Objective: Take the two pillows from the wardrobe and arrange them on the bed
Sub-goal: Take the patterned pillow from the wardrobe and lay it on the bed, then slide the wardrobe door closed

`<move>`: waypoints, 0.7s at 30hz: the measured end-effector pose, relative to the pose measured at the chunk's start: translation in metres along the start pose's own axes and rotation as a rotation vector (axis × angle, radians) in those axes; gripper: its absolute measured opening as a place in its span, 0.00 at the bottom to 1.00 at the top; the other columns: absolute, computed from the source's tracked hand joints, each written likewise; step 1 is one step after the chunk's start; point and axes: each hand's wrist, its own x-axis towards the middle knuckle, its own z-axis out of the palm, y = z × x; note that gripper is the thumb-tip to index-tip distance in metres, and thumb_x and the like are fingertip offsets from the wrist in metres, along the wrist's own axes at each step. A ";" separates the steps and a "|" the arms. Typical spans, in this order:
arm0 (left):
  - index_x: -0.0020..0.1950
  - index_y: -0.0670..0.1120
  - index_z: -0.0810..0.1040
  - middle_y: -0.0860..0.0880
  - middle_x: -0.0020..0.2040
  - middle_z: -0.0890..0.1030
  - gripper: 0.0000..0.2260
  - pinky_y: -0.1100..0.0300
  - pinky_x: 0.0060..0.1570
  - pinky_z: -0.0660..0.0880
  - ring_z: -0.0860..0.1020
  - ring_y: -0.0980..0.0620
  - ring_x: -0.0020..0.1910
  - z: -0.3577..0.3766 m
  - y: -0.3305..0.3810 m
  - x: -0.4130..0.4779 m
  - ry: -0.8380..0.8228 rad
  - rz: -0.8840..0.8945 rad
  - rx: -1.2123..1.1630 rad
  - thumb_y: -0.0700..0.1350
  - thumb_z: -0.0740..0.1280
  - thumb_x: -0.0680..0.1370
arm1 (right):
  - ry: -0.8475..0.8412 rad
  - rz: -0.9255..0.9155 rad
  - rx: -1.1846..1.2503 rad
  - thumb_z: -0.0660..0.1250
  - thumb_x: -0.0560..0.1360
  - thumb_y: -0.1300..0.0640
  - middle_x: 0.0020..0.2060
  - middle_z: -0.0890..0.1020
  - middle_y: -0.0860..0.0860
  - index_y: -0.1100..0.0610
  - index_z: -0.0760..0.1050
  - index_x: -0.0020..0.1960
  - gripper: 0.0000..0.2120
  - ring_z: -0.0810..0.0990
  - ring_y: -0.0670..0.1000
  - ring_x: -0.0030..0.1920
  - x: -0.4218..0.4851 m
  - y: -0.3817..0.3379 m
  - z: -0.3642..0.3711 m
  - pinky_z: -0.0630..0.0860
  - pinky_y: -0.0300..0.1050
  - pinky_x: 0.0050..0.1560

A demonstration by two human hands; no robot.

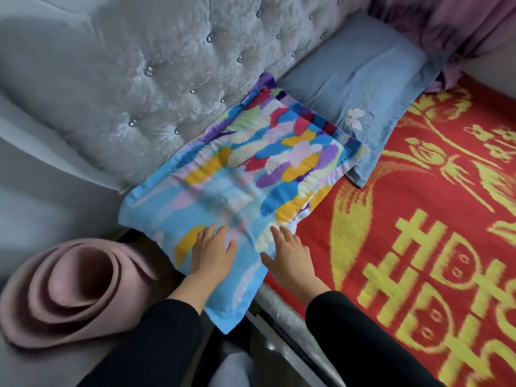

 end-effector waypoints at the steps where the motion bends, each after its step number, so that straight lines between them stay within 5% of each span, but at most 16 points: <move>1: 0.68 0.46 0.68 0.43 0.69 0.69 0.20 0.52 0.69 0.61 0.64 0.44 0.69 -0.001 -0.003 -0.028 0.026 -0.016 -0.004 0.49 0.60 0.77 | -0.009 -0.037 -0.016 0.63 0.76 0.46 0.73 0.62 0.53 0.53 0.56 0.73 0.30 0.63 0.57 0.70 -0.022 0.000 0.000 0.67 0.57 0.62; 11: 0.65 0.44 0.72 0.44 0.65 0.73 0.17 0.51 0.67 0.66 0.66 0.44 0.67 -0.036 -0.032 -0.323 0.311 -0.272 -0.237 0.47 0.61 0.77 | -0.109 -0.352 -0.137 0.63 0.74 0.46 0.71 0.65 0.53 0.53 0.58 0.72 0.30 0.64 0.57 0.69 -0.240 -0.058 -0.008 0.66 0.57 0.63; 21: 0.62 0.44 0.74 0.44 0.63 0.76 0.15 0.50 0.62 0.69 0.70 0.44 0.64 -0.074 -0.153 -0.538 0.563 -0.536 -0.293 0.45 0.62 0.77 | -0.224 -0.726 -0.260 0.65 0.72 0.46 0.67 0.68 0.54 0.54 0.62 0.69 0.29 0.66 0.58 0.67 -0.407 -0.197 0.065 0.67 0.58 0.62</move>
